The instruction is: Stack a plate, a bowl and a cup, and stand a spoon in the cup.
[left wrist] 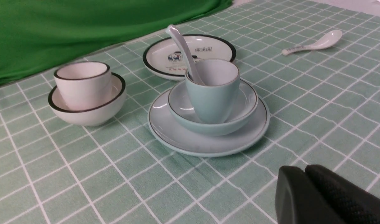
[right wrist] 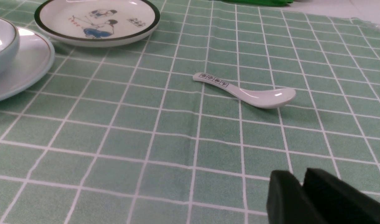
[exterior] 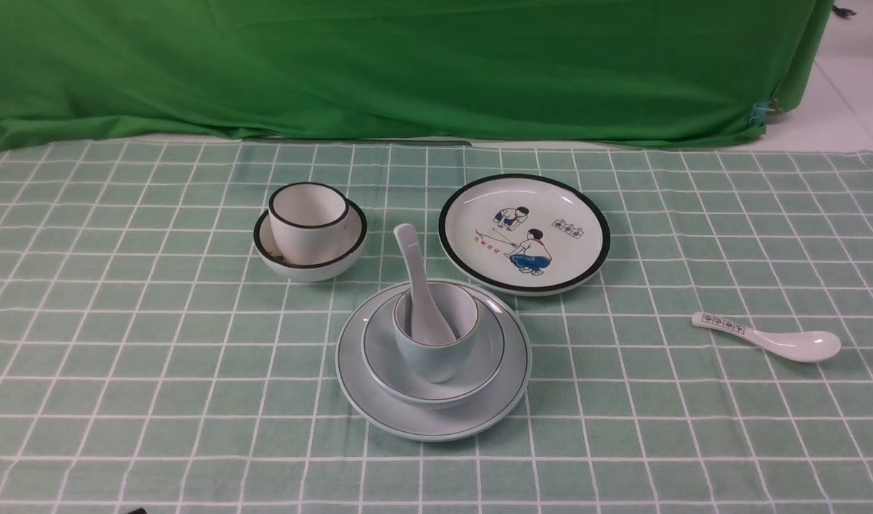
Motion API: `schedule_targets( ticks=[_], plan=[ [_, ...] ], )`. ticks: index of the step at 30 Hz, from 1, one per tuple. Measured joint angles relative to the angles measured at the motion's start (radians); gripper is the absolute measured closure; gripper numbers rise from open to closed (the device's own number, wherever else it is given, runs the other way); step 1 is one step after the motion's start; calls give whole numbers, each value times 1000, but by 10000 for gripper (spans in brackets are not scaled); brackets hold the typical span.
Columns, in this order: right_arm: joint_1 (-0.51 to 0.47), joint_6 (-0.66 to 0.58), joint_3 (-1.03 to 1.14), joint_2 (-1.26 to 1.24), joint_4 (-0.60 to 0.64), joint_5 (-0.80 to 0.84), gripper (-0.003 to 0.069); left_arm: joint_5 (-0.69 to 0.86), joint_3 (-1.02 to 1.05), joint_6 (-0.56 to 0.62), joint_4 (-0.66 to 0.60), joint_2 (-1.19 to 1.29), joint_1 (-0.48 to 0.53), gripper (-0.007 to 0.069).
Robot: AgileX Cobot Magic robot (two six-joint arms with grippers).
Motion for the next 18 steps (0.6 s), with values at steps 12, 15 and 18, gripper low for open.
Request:
schedule_targets(
  ticks=[12,15,18],
  plan=[
    [0,0,0,0,0,0,500,-443,128,-229,165,-18,263,608],
    [0,0,0,0,0,0,490,-381,186,-292,194,-41,370,608],
    [0,0,0,0,0,-1,477,-285,196,-321,218,-42,389,608]
  ],
)
